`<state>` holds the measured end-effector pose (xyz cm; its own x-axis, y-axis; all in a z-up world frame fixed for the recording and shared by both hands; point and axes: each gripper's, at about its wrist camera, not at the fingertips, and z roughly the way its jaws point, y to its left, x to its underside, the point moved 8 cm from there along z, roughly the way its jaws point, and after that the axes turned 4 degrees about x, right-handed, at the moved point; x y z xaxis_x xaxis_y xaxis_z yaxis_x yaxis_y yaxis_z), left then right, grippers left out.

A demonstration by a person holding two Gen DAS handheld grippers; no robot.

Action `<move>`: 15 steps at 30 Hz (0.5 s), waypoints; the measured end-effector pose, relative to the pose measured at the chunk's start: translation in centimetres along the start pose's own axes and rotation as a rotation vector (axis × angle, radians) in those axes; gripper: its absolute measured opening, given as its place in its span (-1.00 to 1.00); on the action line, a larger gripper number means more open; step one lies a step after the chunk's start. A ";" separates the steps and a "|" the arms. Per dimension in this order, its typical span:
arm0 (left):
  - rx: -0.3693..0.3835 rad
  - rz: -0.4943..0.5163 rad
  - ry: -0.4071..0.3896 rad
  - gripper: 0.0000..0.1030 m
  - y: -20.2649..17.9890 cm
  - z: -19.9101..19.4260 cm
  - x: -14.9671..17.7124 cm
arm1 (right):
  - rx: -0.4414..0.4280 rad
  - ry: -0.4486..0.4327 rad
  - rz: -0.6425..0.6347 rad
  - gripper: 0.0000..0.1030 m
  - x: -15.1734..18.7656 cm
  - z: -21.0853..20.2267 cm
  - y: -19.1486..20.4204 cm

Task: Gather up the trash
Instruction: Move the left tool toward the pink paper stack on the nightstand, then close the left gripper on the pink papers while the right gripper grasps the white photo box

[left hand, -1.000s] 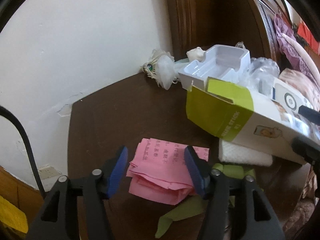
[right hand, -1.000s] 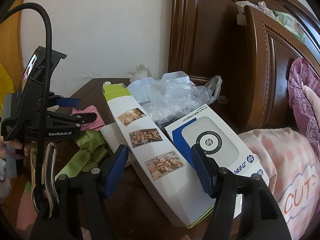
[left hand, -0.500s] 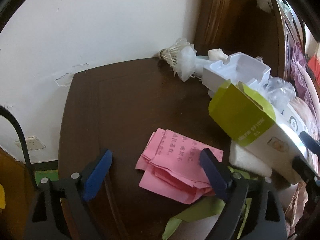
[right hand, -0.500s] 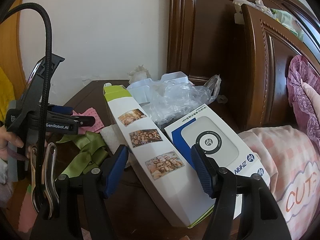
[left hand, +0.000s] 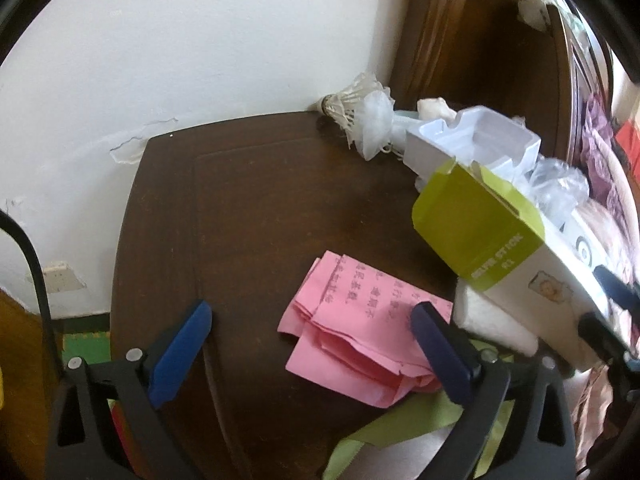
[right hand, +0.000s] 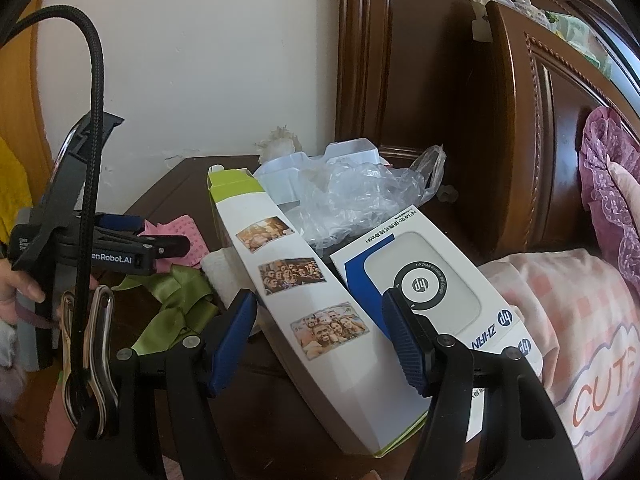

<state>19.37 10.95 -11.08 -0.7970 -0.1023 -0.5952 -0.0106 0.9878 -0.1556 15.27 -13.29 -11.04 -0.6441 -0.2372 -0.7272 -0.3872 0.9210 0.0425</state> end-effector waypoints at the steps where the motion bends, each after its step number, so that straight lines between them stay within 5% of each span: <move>1: 0.006 -0.009 -0.007 0.92 0.0 -0.2 0.1 | -0.001 -0.002 -0.002 0.30 0.0 0.0 0.0; 4: 0.038 -0.022 -0.012 0.70 -0.3 -0.8 0.2 | -0.010 -0.005 -0.002 0.30 0.0 -0.1 0.1; 9: 0.072 -0.102 -0.017 0.65 -0.7 -1.2 0.2 | -0.034 -0.015 -0.006 0.27 0.0 -0.2 0.0; 15: 0.096 -0.116 -0.004 -0.22 -1.8 -0.9 -0.1 | -0.075 -0.034 -0.014 0.19 -0.3 -0.6 -0.1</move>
<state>18.90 9.24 -10.03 -0.7912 -0.2156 -0.5723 -0.0445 0.9536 -0.2978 15.13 -13.54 -10.42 -0.6161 -0.2380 -0.7508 -0.4451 0.8917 0.0826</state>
